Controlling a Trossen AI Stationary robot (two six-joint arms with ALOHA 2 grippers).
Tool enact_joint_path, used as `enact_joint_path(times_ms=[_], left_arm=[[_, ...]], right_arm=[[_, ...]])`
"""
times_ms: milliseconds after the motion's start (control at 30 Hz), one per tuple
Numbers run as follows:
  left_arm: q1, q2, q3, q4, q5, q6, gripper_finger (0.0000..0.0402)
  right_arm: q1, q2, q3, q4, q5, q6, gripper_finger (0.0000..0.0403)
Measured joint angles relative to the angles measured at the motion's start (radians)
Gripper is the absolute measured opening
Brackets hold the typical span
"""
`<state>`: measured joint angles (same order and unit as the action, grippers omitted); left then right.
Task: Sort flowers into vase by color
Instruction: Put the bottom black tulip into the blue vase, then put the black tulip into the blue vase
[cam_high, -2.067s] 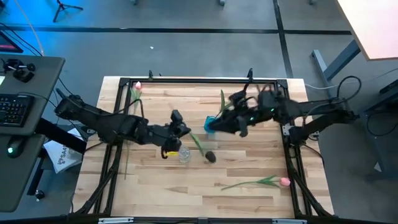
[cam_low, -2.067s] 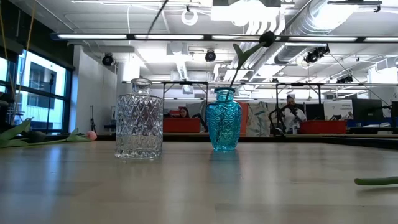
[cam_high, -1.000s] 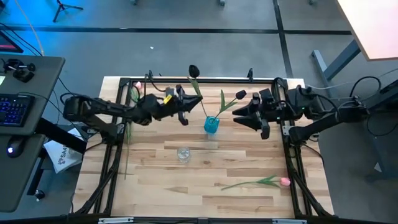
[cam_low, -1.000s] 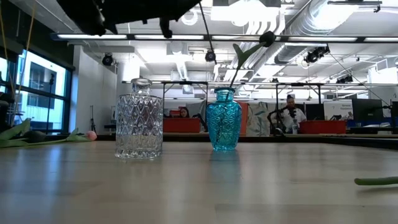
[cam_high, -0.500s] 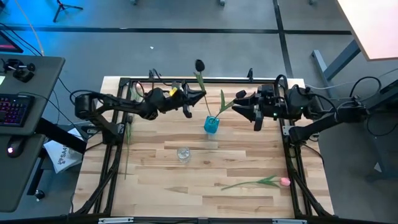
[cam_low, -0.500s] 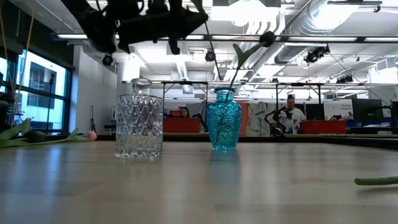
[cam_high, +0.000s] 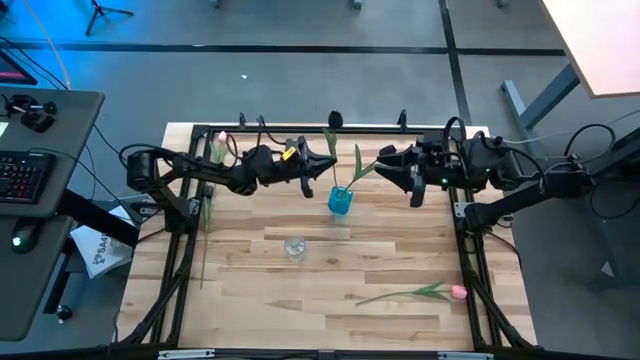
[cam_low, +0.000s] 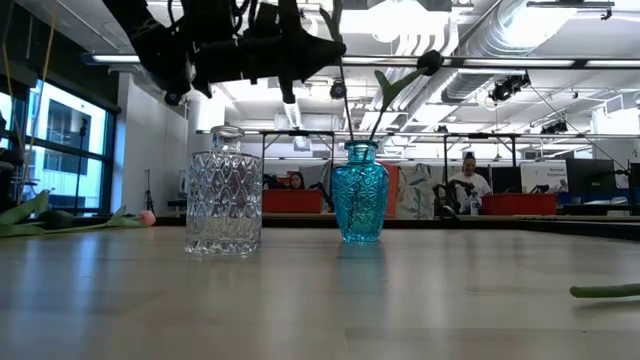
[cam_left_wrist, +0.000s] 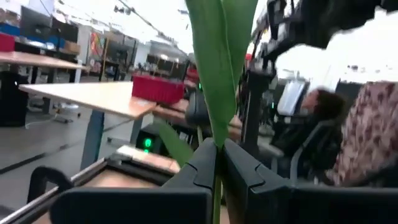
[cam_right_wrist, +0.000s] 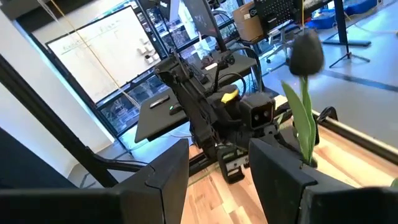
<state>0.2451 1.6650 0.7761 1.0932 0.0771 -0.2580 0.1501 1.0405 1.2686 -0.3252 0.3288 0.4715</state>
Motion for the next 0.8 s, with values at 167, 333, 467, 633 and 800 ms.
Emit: enact_joint_path(times_ms=[167, 333, 467, 633, 800], left_arm=[[-0.010, 0.000, 0.000, -0.072, 0.012, 0.008, 0.0044], [-0.011, -0.004, 0.000, -0.138, 0.017, -0.015, 0.0109], [-0.011, -0.059, 0.000, -0.303, 0.043, -0.022, 0.0161], [-0.011, -0.180, 0.000, -0.597, 0.054, 0.072, 0.0205], [-0.003, -0.352, 0.001, -0.901, 0.027, 0.183, 0.0223]], right_arm=[[0.000, 0.000, 0.000, 0.000, -0.011, -0.035, 0.0161], [0.000, 0.000, 0.000, 0.000, -0.041, -0.035, 0.0161], [0.000, -0.001, 0.000, -0.003, -0.075, -0.070, 0.0161], [0.000, -0.004, 0.000, -0.008, -0.075, -0.098, 0.0161], [0.000, -0.017, 0.000, -0.008, -0.075, -0.142, 0.0161]])
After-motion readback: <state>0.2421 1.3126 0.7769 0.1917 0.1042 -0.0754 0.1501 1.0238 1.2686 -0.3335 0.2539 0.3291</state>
